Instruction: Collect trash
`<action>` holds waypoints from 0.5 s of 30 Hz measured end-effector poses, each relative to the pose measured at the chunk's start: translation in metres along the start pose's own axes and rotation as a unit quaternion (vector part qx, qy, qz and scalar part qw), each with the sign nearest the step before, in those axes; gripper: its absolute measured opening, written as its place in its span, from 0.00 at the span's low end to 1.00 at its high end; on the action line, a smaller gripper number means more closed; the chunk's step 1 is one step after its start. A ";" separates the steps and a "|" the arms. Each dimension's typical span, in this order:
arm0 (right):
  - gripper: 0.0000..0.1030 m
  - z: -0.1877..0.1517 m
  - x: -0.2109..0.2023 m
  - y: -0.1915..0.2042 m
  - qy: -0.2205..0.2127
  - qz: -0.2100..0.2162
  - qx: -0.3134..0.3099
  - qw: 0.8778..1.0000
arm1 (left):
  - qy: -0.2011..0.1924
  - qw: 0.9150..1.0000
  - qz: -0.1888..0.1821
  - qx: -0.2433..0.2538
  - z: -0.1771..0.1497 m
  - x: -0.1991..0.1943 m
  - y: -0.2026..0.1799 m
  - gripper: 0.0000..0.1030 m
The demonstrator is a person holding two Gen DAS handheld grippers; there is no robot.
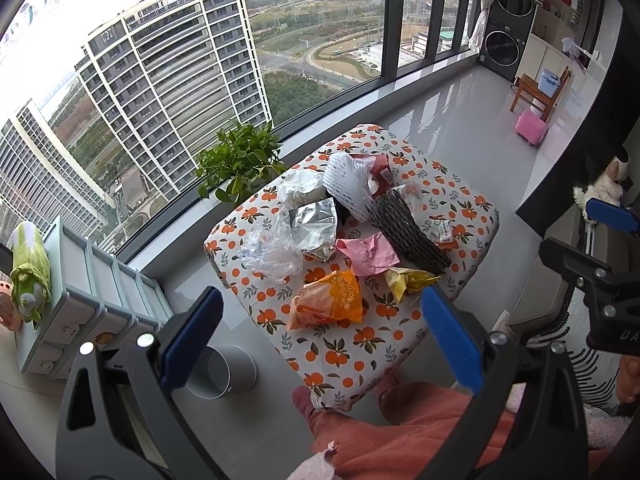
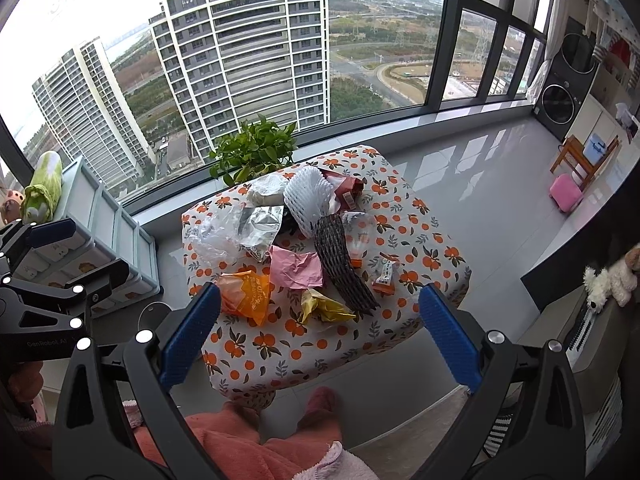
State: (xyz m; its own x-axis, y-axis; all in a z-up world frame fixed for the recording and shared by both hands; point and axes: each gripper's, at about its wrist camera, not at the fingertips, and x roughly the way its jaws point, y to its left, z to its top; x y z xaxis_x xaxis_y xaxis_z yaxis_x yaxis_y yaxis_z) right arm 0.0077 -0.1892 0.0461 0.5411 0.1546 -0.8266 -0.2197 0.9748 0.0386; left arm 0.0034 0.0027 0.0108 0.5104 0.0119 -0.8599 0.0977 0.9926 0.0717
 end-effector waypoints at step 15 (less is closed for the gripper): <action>0.93 -0.001 0.003 0.000 0.002 -0.002 -0.004 1.000 | -0.002 1.000 -0.002 -0.003 0.008 -0.010 0.006 0.96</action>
State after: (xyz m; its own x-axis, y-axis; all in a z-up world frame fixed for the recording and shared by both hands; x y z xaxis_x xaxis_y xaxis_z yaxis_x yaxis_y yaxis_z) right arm 0.0085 -0.1890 0.0432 0.5380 0.1500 -0.8295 -0.2238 0.9741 0.0310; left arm 0.0055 0.0080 0.0242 0.5139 0.0068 -0.8578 0.0948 0.9934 0.0646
